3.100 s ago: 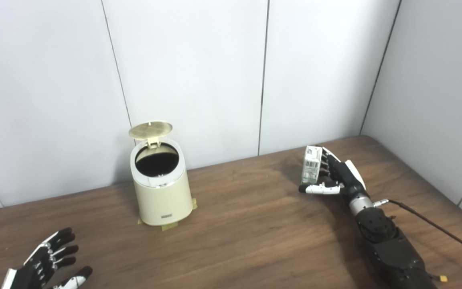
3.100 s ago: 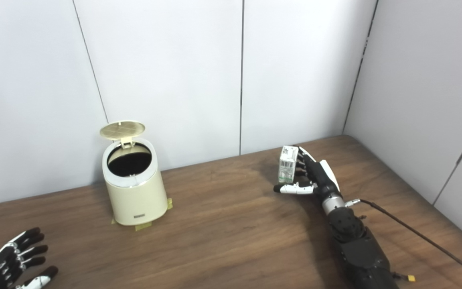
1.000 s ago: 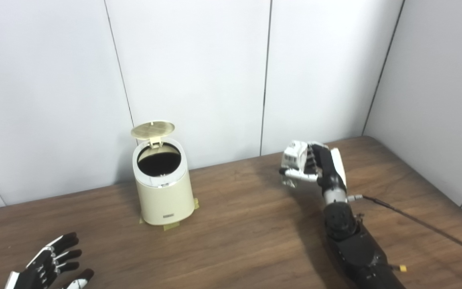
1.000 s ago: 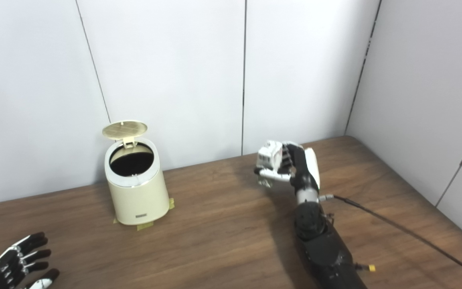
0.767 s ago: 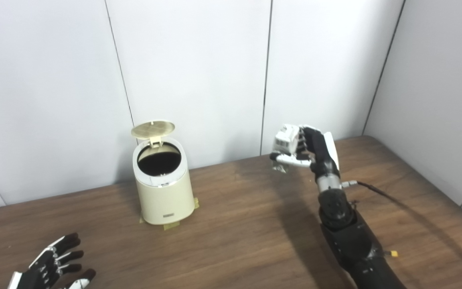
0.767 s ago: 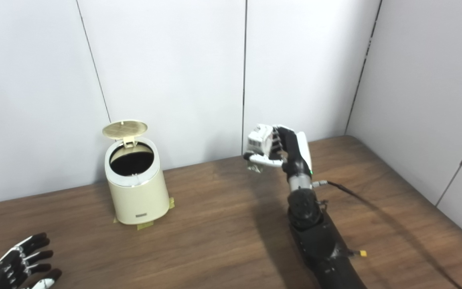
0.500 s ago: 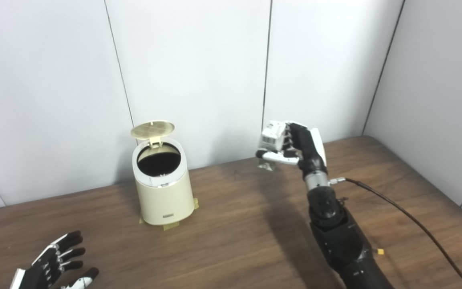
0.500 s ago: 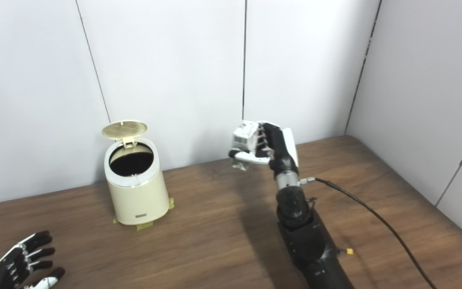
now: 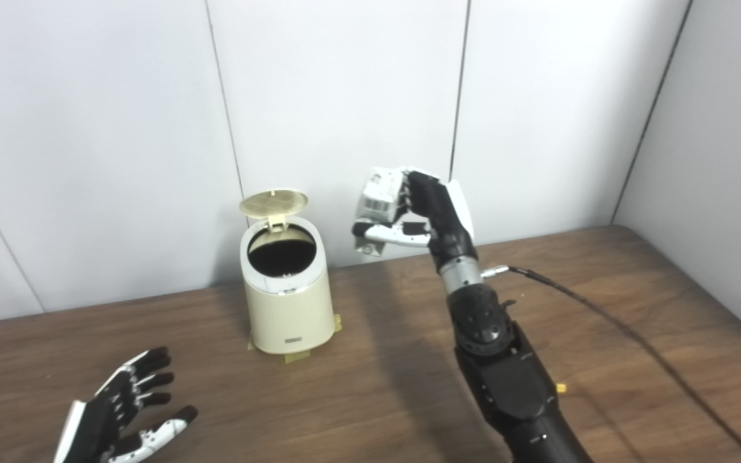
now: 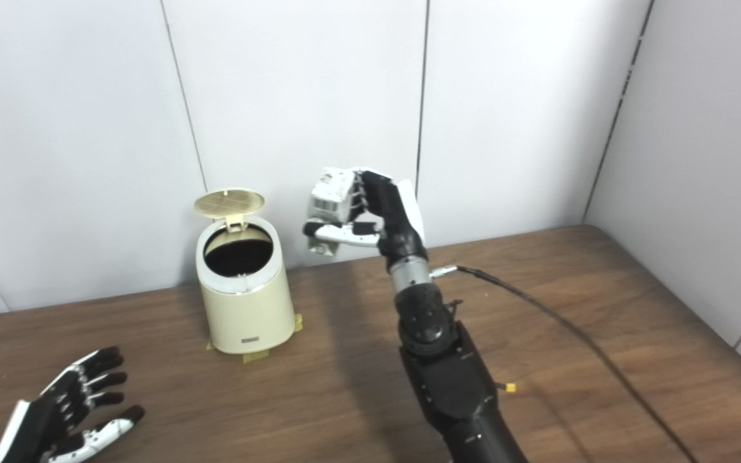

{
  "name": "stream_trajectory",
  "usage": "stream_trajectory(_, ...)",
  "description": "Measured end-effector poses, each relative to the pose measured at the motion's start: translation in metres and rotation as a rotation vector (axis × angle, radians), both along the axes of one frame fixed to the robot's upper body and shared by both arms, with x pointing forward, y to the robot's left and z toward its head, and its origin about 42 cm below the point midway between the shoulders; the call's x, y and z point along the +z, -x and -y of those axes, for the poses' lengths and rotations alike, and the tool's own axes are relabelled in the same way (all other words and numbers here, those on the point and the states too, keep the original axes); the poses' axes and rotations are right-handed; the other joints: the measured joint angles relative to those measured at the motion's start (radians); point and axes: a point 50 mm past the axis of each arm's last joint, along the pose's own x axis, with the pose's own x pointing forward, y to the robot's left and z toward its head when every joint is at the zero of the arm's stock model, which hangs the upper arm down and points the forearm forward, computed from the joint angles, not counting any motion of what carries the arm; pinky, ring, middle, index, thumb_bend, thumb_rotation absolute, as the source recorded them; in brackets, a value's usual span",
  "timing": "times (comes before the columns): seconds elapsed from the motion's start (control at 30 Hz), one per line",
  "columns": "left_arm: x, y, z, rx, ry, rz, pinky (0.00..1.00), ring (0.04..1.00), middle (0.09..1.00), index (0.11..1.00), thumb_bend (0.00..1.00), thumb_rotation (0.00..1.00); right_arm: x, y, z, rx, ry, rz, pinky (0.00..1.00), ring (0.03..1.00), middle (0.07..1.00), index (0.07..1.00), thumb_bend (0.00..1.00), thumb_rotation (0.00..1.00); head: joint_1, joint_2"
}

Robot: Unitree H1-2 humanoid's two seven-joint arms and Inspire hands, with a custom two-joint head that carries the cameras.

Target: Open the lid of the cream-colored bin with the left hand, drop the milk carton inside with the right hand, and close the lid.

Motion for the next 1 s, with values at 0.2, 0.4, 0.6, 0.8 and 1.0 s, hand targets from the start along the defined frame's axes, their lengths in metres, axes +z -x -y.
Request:
stream_trajectory(0.2,0.0,-0.004,0.011,-0.004,-0.015,0.01,0.69,0.764,0.827,0.8,0.71,0.05,0.003,-0.002,-0.019,0.065,-0.018,-0.015,0.34,0.415,0.489,0.534,0.5,0.0,0.071,-0.008)
stream_trajectory(0.4,0.001,-0.006,0.024,-0.002,0.005,0.017,0.69,0.774,0.835,0.809,0.71,0.06,0.002,-0.003,-0.031,0.091,-0.026,-0.038,0.34,0.41,0.484,0.535,0.5,0.0,0.126,-0.006)
stream_trajectory(0.6,0.001,-0.006,0.041,-0.007,0.039,0.023,0.69,0.773,0.829,0.807,0.71,0.06,0.003,-0.01,-0.046,0.135,-0.022,-0.057,0.34,0.414,0.482,0.534,0.5,0.0,0.152,-0.003)
stream_trajectory(0.8,0.001,-0.006,0.045,0.005,0.032,0.023,0.68,0.768,0.824,0.802,0.71,0.05,-0.001,-0.014,-0.054,0.157,-0.008,-0.08,0.34,0.413,0.484,0.541,0.5,0.0,0.172,0.002)
stream_trajectory(1.0,0.001,-0.006,0.048,0.006,0.036,0.025,0.68,0.771,0.825,0.8,0.71,0.06,-0.004,-0.026,-0.06,0.165,0.046,-0.103,0.32,0.406,0.491,0.555,0.49,0.0,0.187,0.005)
